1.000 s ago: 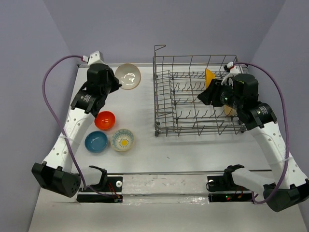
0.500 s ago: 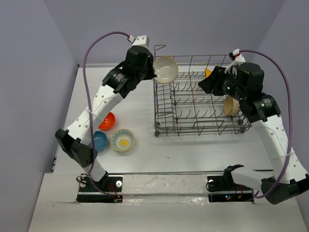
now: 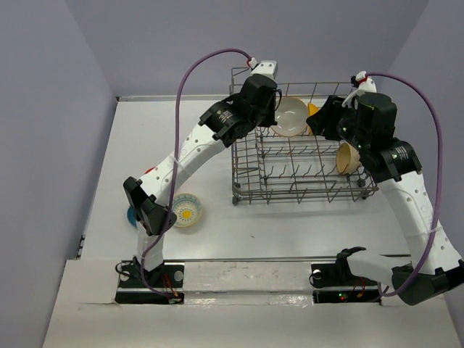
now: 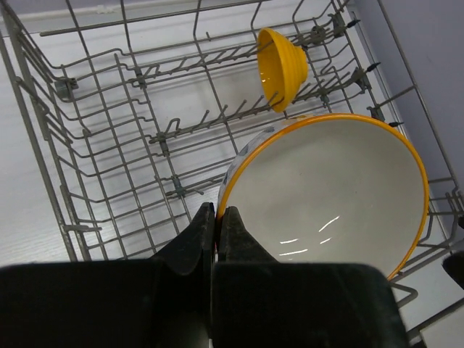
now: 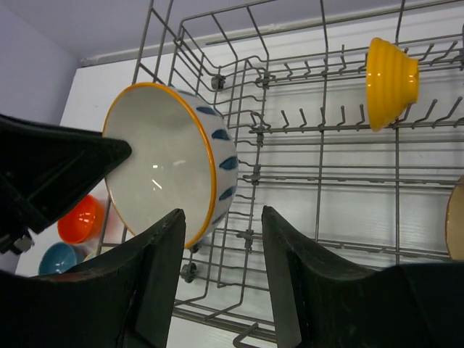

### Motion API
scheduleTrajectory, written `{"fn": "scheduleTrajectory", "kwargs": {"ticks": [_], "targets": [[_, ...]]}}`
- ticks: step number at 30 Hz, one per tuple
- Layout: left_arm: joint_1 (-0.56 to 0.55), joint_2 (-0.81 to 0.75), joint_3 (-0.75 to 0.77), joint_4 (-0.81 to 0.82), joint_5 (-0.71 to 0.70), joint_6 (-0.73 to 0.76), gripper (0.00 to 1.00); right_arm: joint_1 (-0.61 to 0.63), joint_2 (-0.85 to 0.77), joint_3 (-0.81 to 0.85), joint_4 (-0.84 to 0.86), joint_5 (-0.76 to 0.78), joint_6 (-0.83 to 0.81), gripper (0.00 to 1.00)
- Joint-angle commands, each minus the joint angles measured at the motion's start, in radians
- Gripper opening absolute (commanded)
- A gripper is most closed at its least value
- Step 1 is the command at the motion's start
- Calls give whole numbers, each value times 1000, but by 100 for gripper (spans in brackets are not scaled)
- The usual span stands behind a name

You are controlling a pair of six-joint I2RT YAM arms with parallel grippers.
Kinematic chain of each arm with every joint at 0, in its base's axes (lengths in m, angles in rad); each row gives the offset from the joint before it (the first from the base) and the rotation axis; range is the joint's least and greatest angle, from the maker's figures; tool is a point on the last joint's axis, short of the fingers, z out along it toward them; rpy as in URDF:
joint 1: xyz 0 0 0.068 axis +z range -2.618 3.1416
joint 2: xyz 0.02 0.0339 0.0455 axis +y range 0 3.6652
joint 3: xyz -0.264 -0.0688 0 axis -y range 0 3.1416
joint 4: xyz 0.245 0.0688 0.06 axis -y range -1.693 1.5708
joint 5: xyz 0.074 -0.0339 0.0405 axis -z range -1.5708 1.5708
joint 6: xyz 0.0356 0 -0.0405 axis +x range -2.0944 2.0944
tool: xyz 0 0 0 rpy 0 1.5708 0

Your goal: Load the bowls into the dish rack

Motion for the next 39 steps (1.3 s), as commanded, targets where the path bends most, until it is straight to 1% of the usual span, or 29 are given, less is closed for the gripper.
{"fn": "scheduleTrajectory", "kwargs": {"ticks": [1, 7, 13, 23, 26, 27, 30, 31, 33, 34, 35, 37, 38, 39], "targets": [[-28, -6, 53, 55, -31, -3, 0, 7, 7, 4, 20, 97, -28, 52], [-57, 0, 45, 69, -31, -9, 0, 7, 30, -2, 6, 150, -42, 51], [-69, 9, 51, 77, -28, -6, 0, 7, 53, -13, 8, 163, -43, 47], [-88, 60, 122, 77, -14, -3, 0, 7, 86, -15, -7, 205, -51, 45], [-91, 60, 120, 80, -14, -3, 0, 7, 86, -21, -7, 224, -51, 36], [-91, 59, 119, 78, -16, -2, 0, 7, 86, -21, -6, 230, -51, 30], [-92, 54, 112, 81, -14, -3, 0, 7, 88, -31, 0, 232, -51, 26], [-92, 54, 112, 80, -14, -3, 0, 7, 91, -33, 0, 232, -50, 21], [-94, 51, 109, 81, -13, -2, 0, 7, 93, -38, 5, 230, -48, 18], [-96, 49, 108, 81, -14, 0, 0, 7, 93, -39, 5, 232, -46, 13], [-97, 49, 106, 81, -13, 0, 0, 7, 94, -44, 6, 232, -46, 12], [-99, 45, 103, 91, -8, 1, 0, 7, 93, -45, 6, 238, -46, 3], [-100, 37, 94, 98, -1, 8, 0, 7, 91, -47, 9, 241, -45, 1], [-102, 33, 86, 109, 1, 8, 3, 7, 89, -50, 9, 242, -45, 1]]}}
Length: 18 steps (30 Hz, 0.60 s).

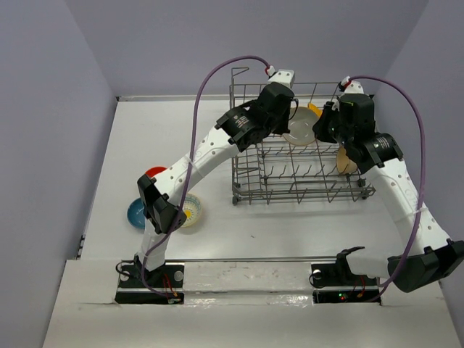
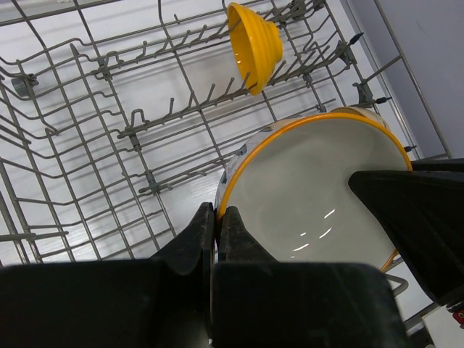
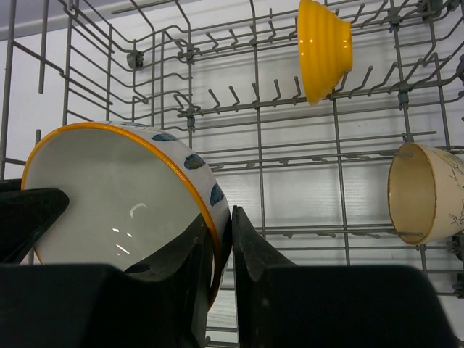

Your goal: Load the bowls into the dish rack

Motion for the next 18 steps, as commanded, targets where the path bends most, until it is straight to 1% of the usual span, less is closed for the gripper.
{"fn": "scheduleTrajectory", "kwargs": {"ticks": [1, 2, 4, 5, 6, 7, 12, 14, 17, 18], "targets": [[-9, -55, 17, 121, 18, -1, 7, 5, -9, -1, 33, 27, 4, 1], [-9, -59, 10, 126, 20, 2, 17, 5, -15, -1, 35, 28, 4, 1], [-10, -61, 8, 130, 24, 5, 28, 5, -19, 0, 33, 37, -1, 1], [-10, -59, 8, 132, 26, 11, 36, 5, -24, 2, 32, 41, -2, 1], [-10, -59, 8, 137, 27, 13, 41, 5, -25, 5, 27, 48, -7, 1], [-10, -59, 10, 138, 33, 19, 50, 5, -28, 8, 22, 51, -8, 1], [-10, -67, 14, 147, 37, 36, 68, 5, -50, 0, 12, 97, -24, 1], [-10, -82, 16, 138, 15, 42, 71, 5, -55, 2, 7, 129, -33, 1], [-10, -141, -21, 118, -35, 57, 74, 5, -62, 5, -4, 232, -56, 1], [-9, -167, -47, 124, -46, 61, 74, 5, -62, 2, -5, 292, -68, 1]]}}
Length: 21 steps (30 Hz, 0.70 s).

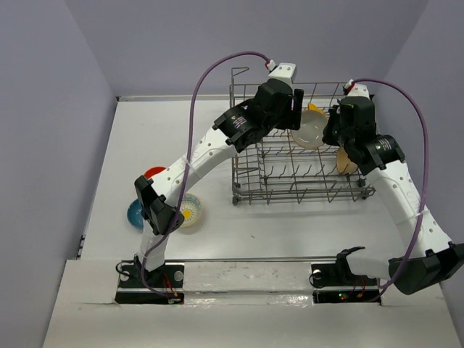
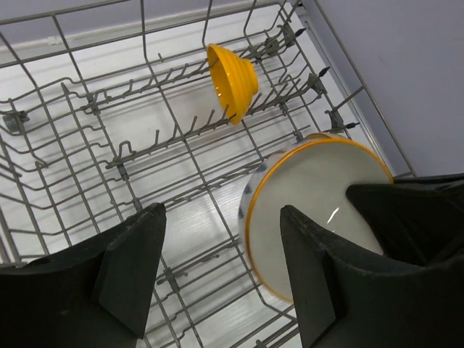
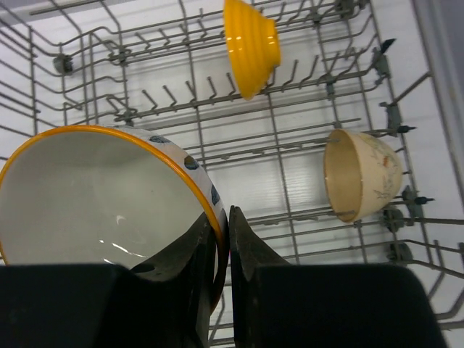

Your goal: Load the bowls into the dish rack

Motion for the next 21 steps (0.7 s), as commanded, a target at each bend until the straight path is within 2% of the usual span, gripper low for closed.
{"fn": "scheduleTrajectory", "kwargs": {"ticks": [1, 4, 6, 7, 8, 10, 11, 13, 16, 21], "targets": [[-5, -182, -107, 30, -71, 36, 75, 5, -49, 5, 47, 198, -35, 1], [30, -320, -228, 52, -73, 33, 78, 5, -39, -8, 38, 331, -61, 1], [74, -461, -418, 87, -8, 32, 79, 14, -18, -14, 32, 414, -77, 1], [148, -513, -572, 148, 84, 26, 79, 25, -9, -22, 32, 521, -100, 1], [197, -615, -644, 211, 146, 9, 79, 39, 14, -25, 33, 581, -112, 1], [331, -706, -774, 252, 237, 3, 79, 51, 43, -28, 38, 731, -155, 1], [358, -778, -872, 265, 268, 9, 79, 51, 59, -28, 45, 770, -167, 1], [415, -831, -948, 277, 269, 33, 80, 60, 108, -31, 71, 879, -221, 1], [502, -909, -1093, 307, 366, 41, 81, 60, 154, -62, 158, 987, -326, 1], [599, -953, -1233, 403, 475, 6, 82, 69, 180, -200, 367, 1048, -520, 1]]}}
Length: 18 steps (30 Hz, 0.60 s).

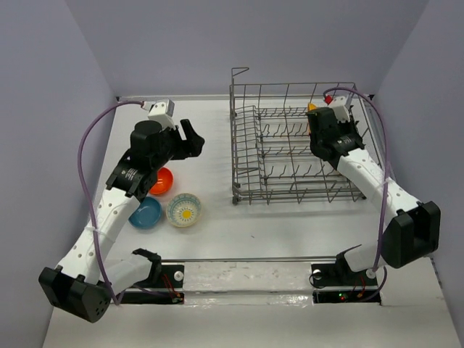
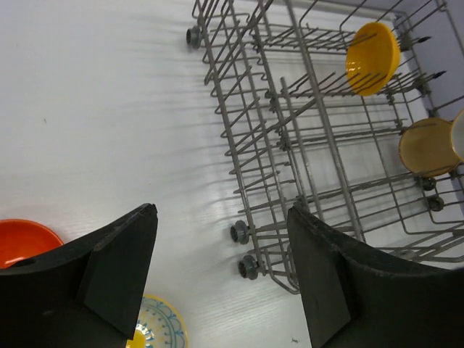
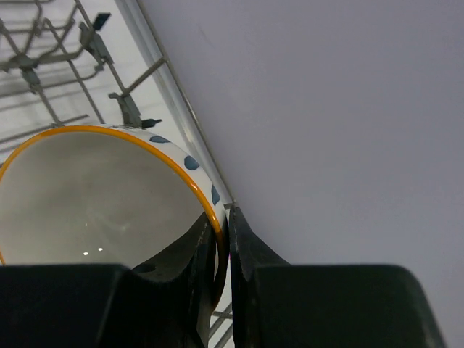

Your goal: Load the bowls into the dish rack

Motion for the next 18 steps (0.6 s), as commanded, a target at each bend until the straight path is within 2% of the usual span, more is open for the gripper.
{"fn": "scheduleTrajectory", "kwargs": {"ticks": [1, 7, 13, 14, 18], "targets": [[57, -22, -94, 130, 149, -18, 81, 23, -4, -57, 259, 182, -217, 1], [103, -19, -156, 175, 223, -38, 82, 34, 43, -97, 375, 199, -309, 1], [101, -16, -162, 181, 224, -44, 82, 43, 78, -155, 550, 199, -480, 1], [101, -16, -163, 181, 223, -44, 82, 43, 81, -175, 631, 199, -504, 1], [101, -16, -170, 181, 218, -43, 82, 43, 105, -181, 682, 189, -556, 1]]}}
